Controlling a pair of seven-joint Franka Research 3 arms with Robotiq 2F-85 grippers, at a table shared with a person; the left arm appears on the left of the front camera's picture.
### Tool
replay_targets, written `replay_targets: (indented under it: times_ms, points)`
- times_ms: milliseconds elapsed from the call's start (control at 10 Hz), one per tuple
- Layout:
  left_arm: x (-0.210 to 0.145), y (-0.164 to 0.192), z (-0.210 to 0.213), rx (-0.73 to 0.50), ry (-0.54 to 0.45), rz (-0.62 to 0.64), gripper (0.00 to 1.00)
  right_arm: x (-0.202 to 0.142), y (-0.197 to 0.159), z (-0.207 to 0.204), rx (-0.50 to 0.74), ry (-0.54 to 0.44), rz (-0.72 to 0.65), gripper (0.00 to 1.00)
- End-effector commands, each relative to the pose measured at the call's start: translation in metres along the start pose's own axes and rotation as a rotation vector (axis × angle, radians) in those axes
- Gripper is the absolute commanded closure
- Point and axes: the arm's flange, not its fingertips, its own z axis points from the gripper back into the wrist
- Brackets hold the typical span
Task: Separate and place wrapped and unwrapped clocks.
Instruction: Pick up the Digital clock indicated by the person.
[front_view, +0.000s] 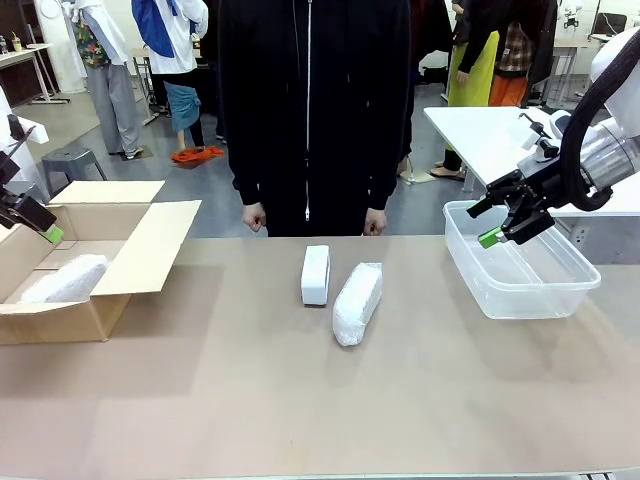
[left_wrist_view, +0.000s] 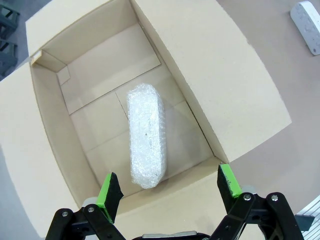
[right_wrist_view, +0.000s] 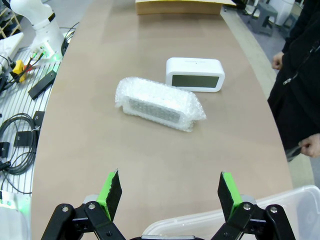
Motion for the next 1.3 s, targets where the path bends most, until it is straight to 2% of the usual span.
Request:
replay_targets:
  times_ms: [0,700,900,1200]
  points:
    - [0.000,0.000,-0.001,-0.002,-0.001,0.007,0.00,0.000,-0.002,-0.002,-0.005,-0.030,0.005,0.00]
    - [-0.003,-0.001,0.008,0.003,0.010,-0.020,0.00,0.000,-0.002,-0.002,-0.005,-0.030,0.005,0.00]
    - [-0.010,-0.007,0.022,0.022,0.002,-0.107,0.00,0.000,-0.002,-0.002,-0.005,-0.030,0.005,0.00]
    - [-0.017,0.005,0.031,-0.031,-0.030,-0.313,0.00,0.000,-0.002,-0.002,-0.005,-0.030,0.005,0.00]
